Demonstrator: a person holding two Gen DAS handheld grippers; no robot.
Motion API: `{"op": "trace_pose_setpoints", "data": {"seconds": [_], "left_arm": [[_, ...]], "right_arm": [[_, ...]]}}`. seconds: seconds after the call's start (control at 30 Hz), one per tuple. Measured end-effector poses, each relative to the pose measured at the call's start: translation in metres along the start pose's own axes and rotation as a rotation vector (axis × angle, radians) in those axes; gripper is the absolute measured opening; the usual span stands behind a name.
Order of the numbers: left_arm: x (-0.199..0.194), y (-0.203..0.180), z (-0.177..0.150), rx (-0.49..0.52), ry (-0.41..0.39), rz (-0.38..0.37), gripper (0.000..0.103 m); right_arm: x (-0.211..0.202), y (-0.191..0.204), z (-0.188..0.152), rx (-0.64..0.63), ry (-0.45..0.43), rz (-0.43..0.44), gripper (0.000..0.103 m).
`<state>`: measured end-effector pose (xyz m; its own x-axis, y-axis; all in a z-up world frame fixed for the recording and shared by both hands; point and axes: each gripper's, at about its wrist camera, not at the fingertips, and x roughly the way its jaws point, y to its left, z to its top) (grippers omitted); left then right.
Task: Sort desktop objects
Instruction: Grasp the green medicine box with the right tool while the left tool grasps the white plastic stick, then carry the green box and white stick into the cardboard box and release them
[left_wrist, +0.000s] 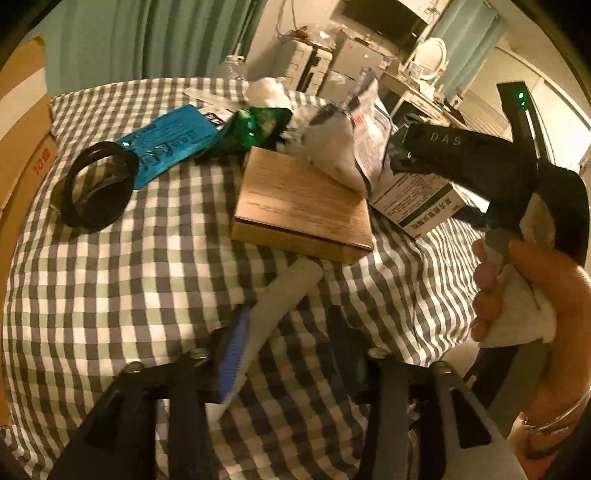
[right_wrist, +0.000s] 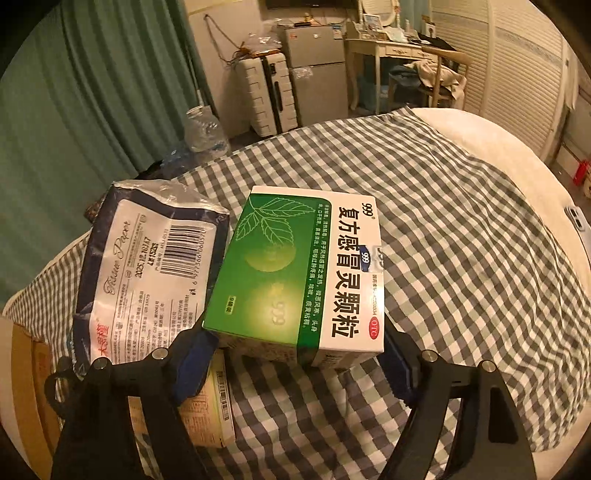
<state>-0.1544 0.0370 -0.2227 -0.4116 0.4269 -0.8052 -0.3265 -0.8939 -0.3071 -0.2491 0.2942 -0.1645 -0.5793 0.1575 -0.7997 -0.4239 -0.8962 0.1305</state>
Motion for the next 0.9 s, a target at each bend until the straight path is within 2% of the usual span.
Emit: {"op": "trace_pose_setpoints", "data": {"seconds": [0.07,0.13,0.17,0.2,0.3,0.6,0.7,0.83,0.9], "left_arm": [[0.009,-0.003,0.000,0.049,0.025,0.061,0.047],[0.016,-0.009,-0.003,0.108,0.037,0.142,0.031],[0.017,-0.009,-0.004,0.120,0.038,0.170,0.020],[0.017,-0.007,-0.004,0.113,0.040,0.181,0.013],[0.012,0.003,-0.004,0.061,0.036,0.149,0.006],[-0.026,0.022,-0.005,-0.026,-0.047,0.123,0.005],[-0.026,0.020,0.020,-0.025,-0.080,0.134,0.005],[-0.046,0.015,0.025,-0.016,-0.116,0.142,0.005],[-0.073,0.018,0.025,-0.006,-0.157,0.154,0.005]], "right_arm": [[-0.006,-0.004,0.000,-0.004,-0.006,0.006,0.079],[-0.012,-0.009,0.000,0.003,-0.013,0.014,0.079],[-0.015,-0.011,0.000,0.006,-0.013,0.018,0.079],[-0.016,-0.013,0.001,0.009,-0.012,0.025,0.079],[-0.021,-0.021,-0.001,0.029,-0.004,0.043,0.079],[-0.060,-0.027,-0.002,0.001,-0.043,0.082,0.079],[-0.076,-0.031,-0.003,-0.003,-0.054,0.104,0.079],[-0.098,-0.032,-0.009,-0.007,-0.057,0.139,0.079],[-0.108,-0.028,-0.013,-0.020,-0.060,0.154,0.078]]}}
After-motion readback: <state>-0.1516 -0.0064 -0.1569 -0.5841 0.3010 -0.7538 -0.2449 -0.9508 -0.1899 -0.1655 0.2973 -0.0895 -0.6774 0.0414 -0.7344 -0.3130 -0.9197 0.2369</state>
